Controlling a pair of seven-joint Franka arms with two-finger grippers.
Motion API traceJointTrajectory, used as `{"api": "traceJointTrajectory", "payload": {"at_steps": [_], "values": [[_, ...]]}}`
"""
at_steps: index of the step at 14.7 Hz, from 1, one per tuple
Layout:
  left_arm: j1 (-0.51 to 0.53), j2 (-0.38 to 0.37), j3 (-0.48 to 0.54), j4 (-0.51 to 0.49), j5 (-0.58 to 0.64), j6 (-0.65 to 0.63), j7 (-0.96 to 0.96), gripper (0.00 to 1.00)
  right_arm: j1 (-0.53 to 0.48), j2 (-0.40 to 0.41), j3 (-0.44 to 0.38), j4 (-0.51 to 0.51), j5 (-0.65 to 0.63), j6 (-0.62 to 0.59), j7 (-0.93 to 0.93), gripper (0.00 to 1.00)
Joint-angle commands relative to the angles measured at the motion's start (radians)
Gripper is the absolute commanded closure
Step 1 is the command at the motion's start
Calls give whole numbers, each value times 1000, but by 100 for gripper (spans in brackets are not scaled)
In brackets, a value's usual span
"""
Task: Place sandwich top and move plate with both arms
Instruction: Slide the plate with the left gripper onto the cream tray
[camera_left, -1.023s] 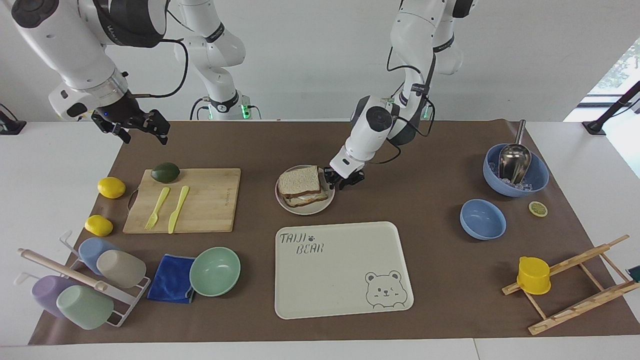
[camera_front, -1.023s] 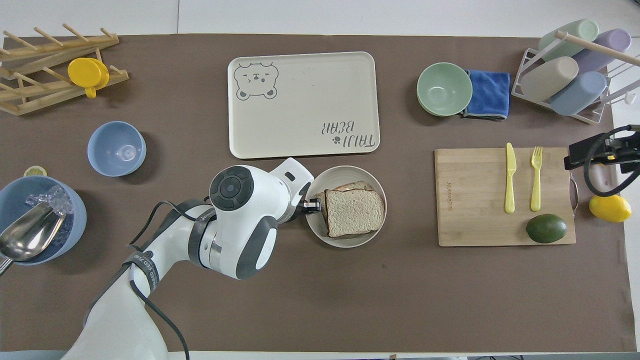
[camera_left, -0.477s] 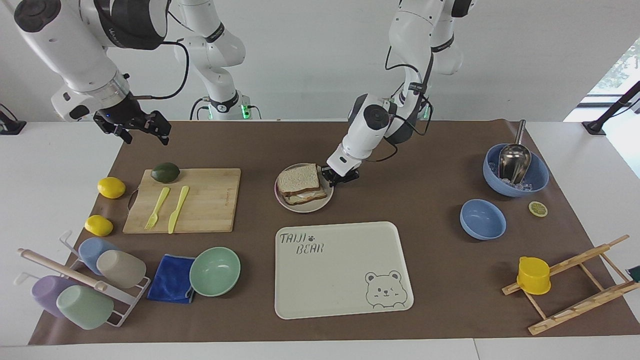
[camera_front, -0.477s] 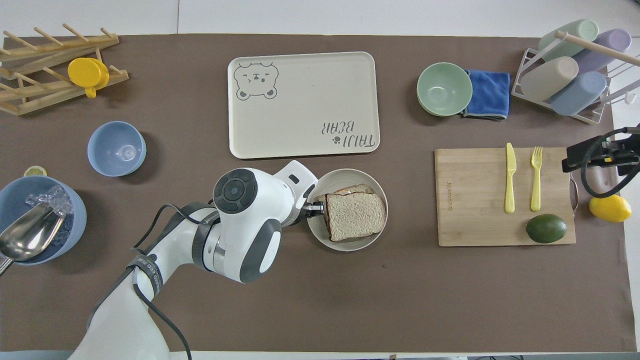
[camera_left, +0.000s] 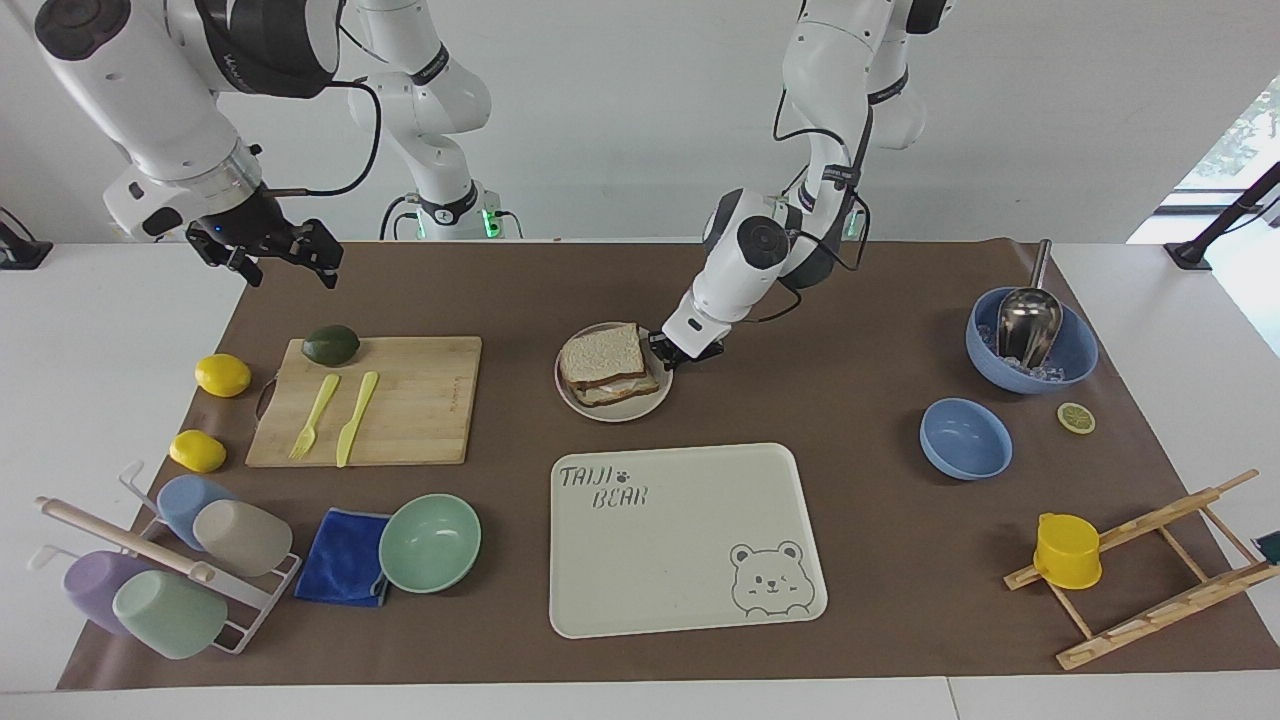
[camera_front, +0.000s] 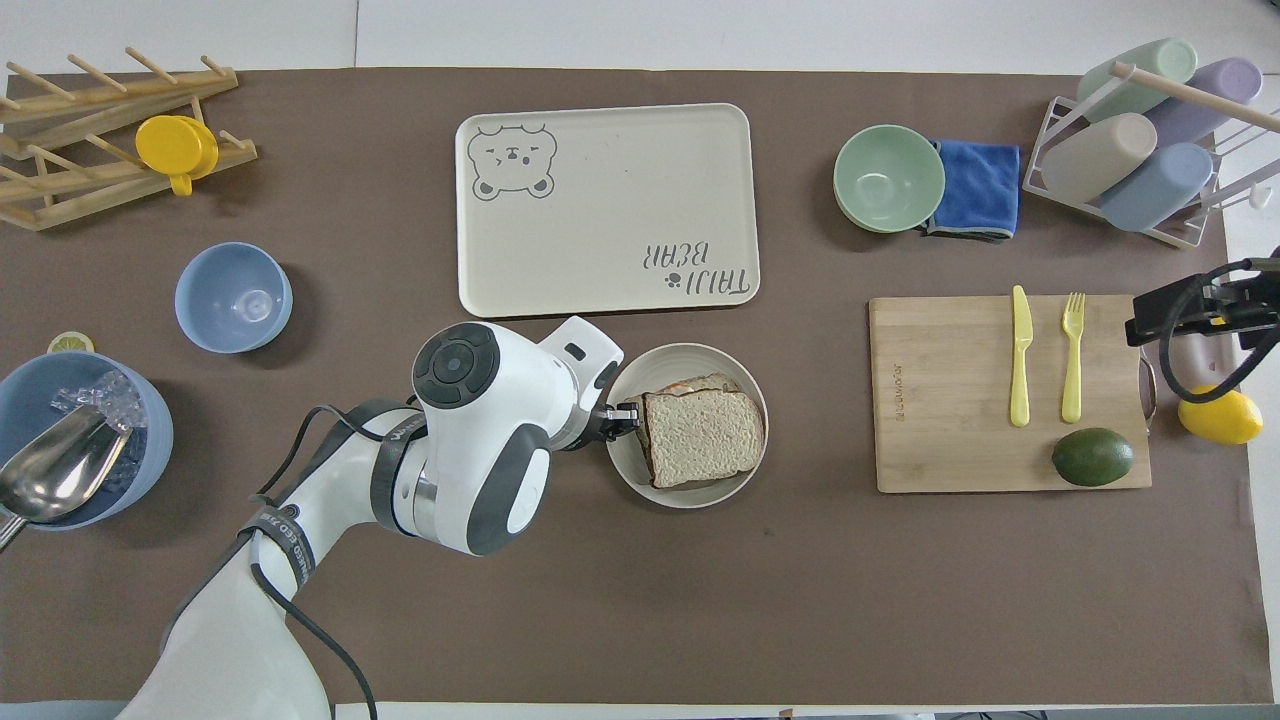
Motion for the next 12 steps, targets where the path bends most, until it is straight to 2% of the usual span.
{"api": "traceJointTrajectory", "payload": {"at_steps": [1,4,8,10,12], "values": [[52,-23,1,50,-16,-111,8,100,-3,-9,6,-1,-10,8,-18,0],[117,-11,3,171,-16,-228,8,100,-5,-9,5,7,-3,11,-16,0],[207,72,3,358,-16,-272,7,100,-20,-9,-1,10,7,15,-21,0],[281,162,3,519,-13,-382,5,100,-23,-9,-4,10,7,17,-16,0],[306,317,7,746,-13,-447,-4,100,-19,-10,-4,9,3,25,-13,0]]}}
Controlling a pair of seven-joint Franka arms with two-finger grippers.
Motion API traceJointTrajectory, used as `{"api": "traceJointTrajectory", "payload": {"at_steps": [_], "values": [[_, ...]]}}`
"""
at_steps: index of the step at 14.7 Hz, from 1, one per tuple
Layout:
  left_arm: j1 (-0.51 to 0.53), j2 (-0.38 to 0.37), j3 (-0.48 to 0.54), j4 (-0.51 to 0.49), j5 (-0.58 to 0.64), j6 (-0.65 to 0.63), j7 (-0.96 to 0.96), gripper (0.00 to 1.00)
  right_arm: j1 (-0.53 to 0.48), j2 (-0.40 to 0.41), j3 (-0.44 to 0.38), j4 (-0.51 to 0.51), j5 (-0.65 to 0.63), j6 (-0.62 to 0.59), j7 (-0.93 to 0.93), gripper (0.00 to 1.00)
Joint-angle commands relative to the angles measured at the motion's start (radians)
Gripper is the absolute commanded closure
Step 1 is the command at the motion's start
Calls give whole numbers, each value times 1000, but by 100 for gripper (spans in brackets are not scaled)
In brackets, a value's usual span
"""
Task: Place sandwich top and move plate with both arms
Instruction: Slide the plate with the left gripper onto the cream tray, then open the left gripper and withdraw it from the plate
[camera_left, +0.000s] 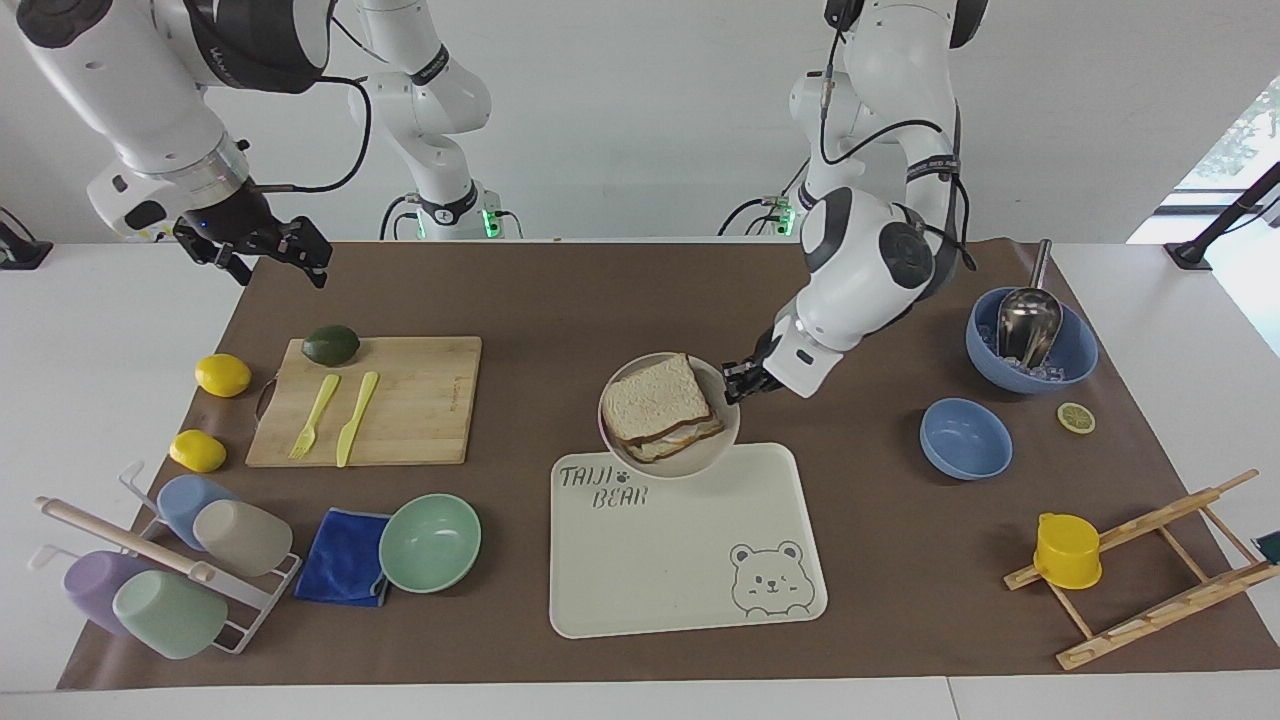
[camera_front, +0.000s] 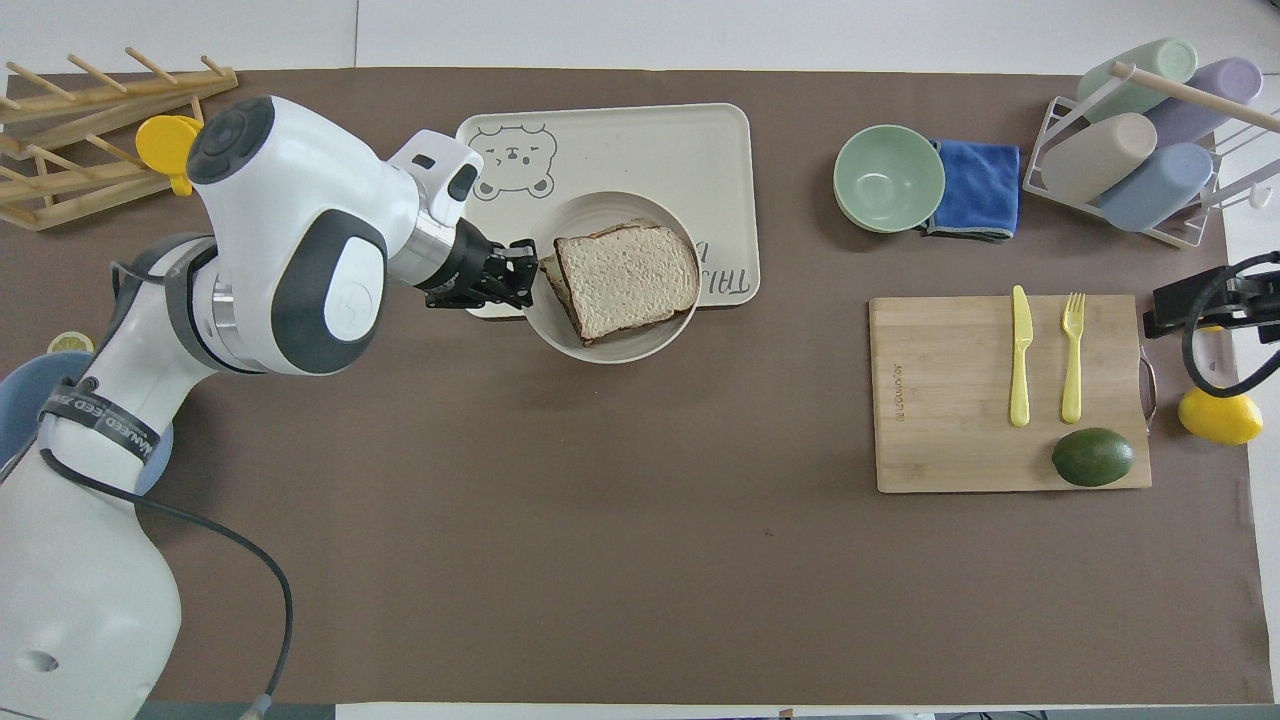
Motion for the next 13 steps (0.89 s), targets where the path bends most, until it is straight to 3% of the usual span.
{"api": "traceJointTrajectory", "payload": {"at_steps": [1,6,13], "values": [[29,227,3,311,-13,-88,-5,100,-5,-12,5,-5,2,11,-12,0],[46,287,8,312,-2,68,-7,100,-2,-19,5,-23,2,11,-10,0],[20,236,9,102,15,255,-10,100,0,-21,5,-25,2,3,-10,0]]}}
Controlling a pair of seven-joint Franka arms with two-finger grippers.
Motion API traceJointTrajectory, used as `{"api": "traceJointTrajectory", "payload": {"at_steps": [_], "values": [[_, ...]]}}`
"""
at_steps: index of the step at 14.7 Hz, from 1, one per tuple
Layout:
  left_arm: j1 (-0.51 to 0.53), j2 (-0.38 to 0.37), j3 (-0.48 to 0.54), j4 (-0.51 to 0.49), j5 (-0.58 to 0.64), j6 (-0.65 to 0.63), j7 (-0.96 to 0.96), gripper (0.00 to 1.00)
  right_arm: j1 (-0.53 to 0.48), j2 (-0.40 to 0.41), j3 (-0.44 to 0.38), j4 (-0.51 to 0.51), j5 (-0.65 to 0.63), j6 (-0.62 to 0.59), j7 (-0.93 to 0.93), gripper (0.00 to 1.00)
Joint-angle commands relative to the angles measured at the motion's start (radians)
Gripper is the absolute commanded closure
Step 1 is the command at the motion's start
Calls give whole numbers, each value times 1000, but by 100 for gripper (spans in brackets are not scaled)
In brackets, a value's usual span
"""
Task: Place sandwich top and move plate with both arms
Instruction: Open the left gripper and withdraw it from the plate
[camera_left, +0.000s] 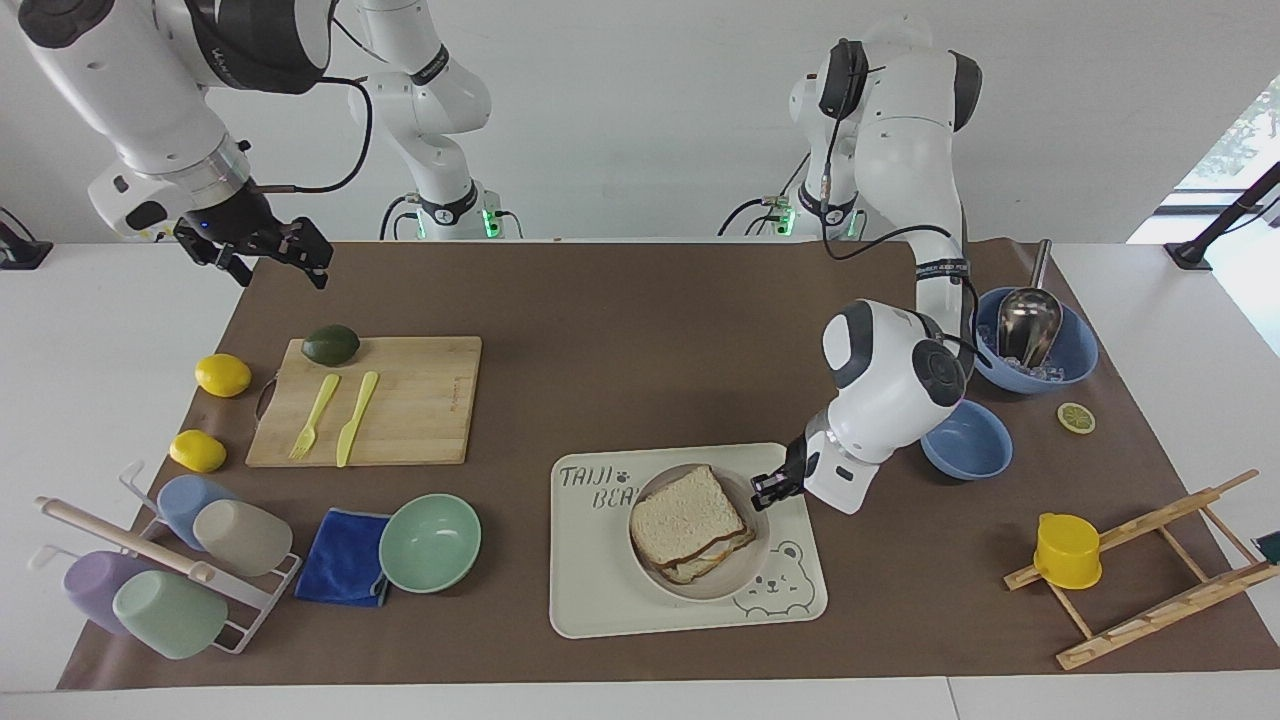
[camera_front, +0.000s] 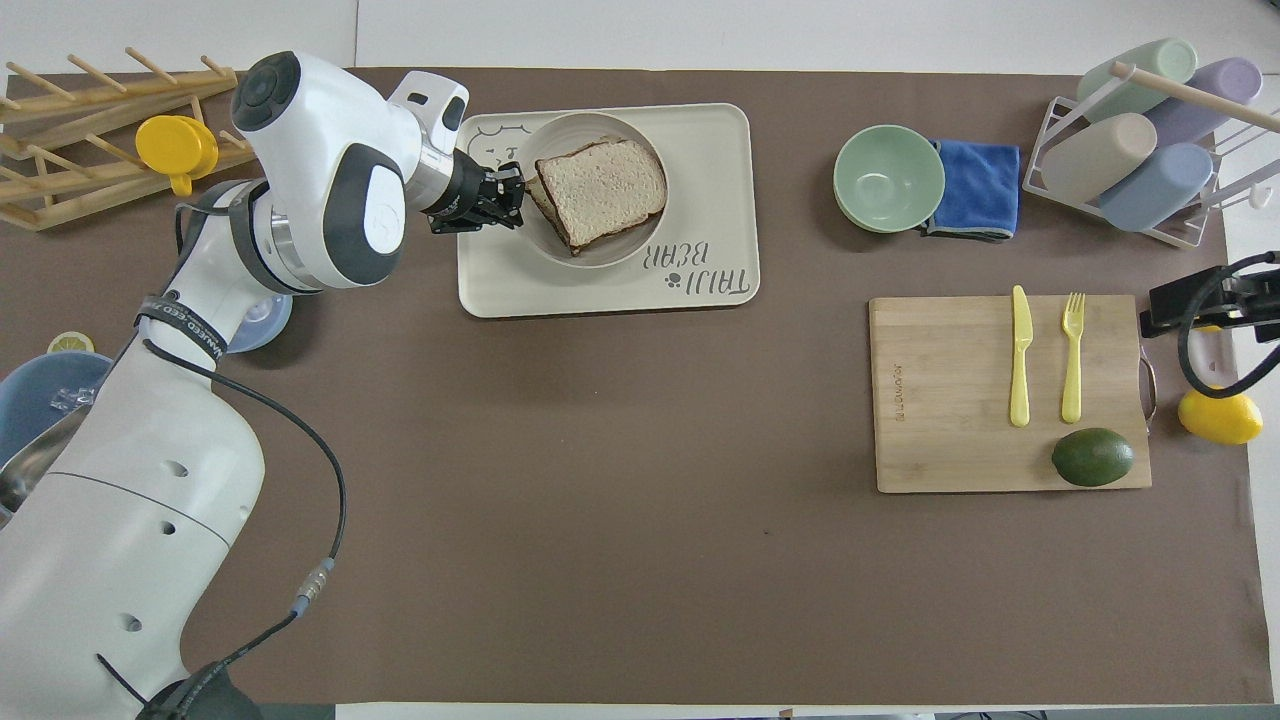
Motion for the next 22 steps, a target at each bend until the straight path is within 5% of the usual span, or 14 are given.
{"api": "traceJointTrajectory", "payload": {"at_steps": [1,3,4,5,6,9,14,22], "values": [[-15,-59,7,-103,9,58,-6,100,-3,-21,4,-23,2,3,-10,0],[-12,-59,7,-103,9,55,-3,100,-7,-21,3,-21,2,-2,-13,0],[-7,-61,7,-103,10,46,0,82,-9,-21,4,-21,3,-2,-11,0],[-6,-61,7,-103,21,43,1,31,-10,-21,4,-21,3,-3,-13,0],[-9,-62,7,-103,42,38,1,0,-9,-21,3,-21,3,-5,-13,0],[0,-81,27,-77,58,-37,3,0,-15,-21,4,-21,3,-6,-13,0],[34,-212,96,-83,82,-145,8,0,-12,-21,4,-21,3,-8,-13,0],[100,-420,119,-83,295,-449,99,0,-13,-22,4,-21,3,-8,-13,0]]}}
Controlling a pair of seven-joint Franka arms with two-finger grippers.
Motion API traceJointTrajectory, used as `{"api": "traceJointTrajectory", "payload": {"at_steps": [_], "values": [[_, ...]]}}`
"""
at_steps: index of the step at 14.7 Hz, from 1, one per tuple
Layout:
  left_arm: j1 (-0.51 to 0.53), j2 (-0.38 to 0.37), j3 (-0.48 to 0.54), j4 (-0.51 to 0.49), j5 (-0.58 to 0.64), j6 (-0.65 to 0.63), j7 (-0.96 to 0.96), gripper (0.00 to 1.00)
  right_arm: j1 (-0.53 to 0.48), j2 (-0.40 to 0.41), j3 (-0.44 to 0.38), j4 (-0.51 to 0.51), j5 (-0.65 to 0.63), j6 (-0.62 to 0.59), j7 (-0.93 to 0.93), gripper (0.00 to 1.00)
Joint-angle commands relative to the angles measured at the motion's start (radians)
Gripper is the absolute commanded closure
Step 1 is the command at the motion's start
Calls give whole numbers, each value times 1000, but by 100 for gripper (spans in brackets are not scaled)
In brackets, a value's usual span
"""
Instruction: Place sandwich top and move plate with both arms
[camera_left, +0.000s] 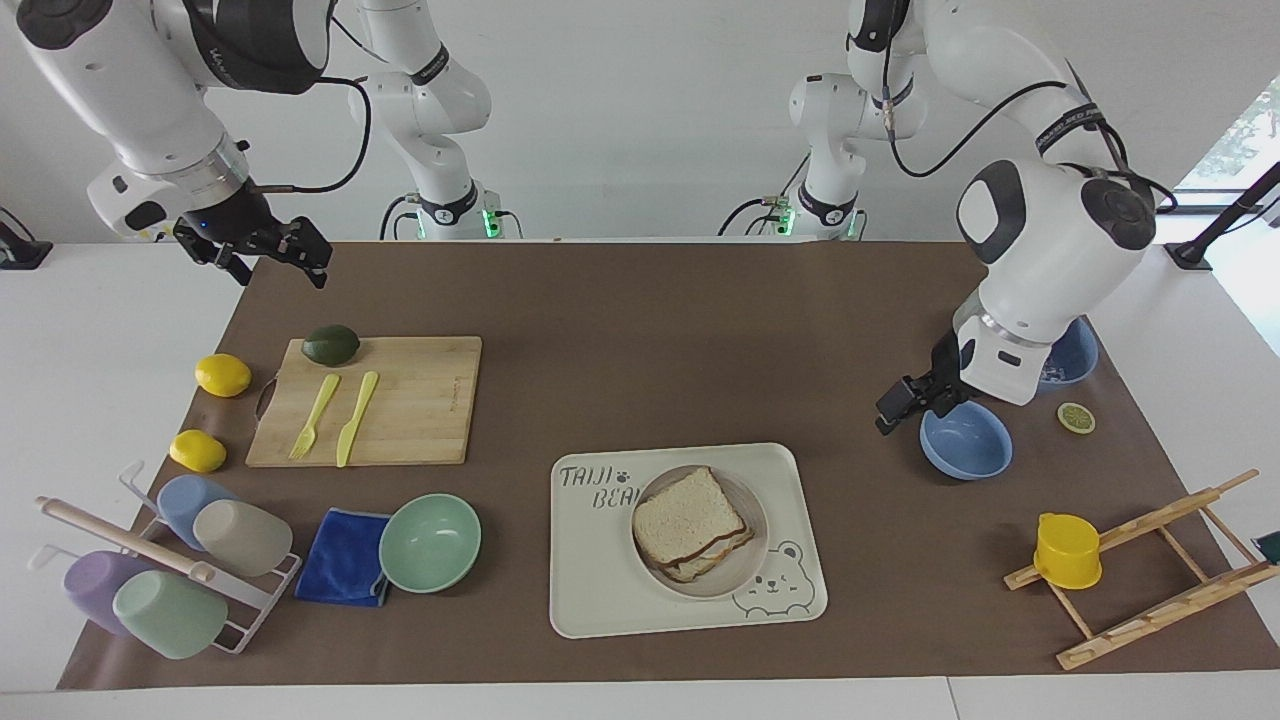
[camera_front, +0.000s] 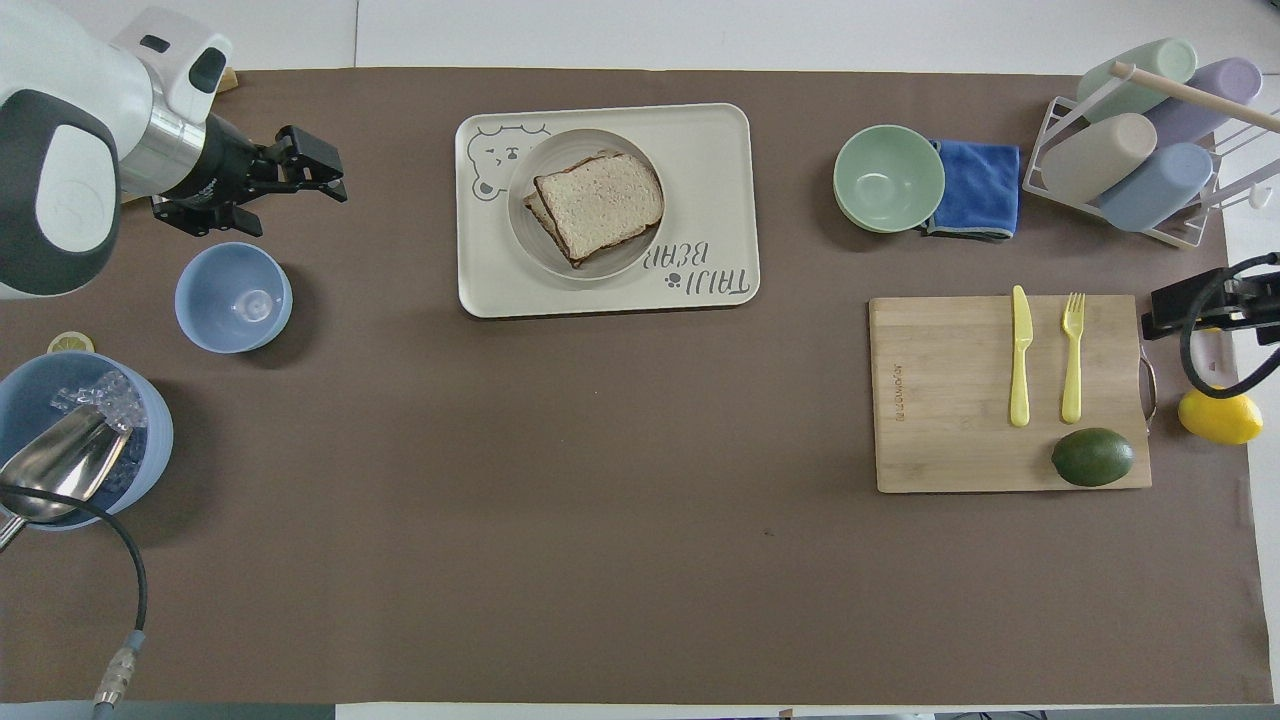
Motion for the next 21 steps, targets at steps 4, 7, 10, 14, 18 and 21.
{"api": "traceJointTrajectory", "payload": {"at_steps": [4,7,10,14,18,21], "values": [[50,-230,7,-118,97,-190,162,0,-12,-20,6,-21,3,-3,-13,0],[71,-327,0,-167,98,-303,247,0,-12,-20,6,-21,3,-1,-13,0],[120,-382,-82,-263,98,-310,251,0,-12,-20,6,-21,3,-3,-13,0],[137,-378,-125,-300,140,-226,277,0,-12,-20,6,-21,3,-3,-13,0],[139,-326,-124,-163,189,-265,293,0,-12,-20,6,-21,3,-1,-13,0],[139,-342,-124,-167,180,-304,278,0,-10,-20,6,-21,3,-3,-13,0]]}}
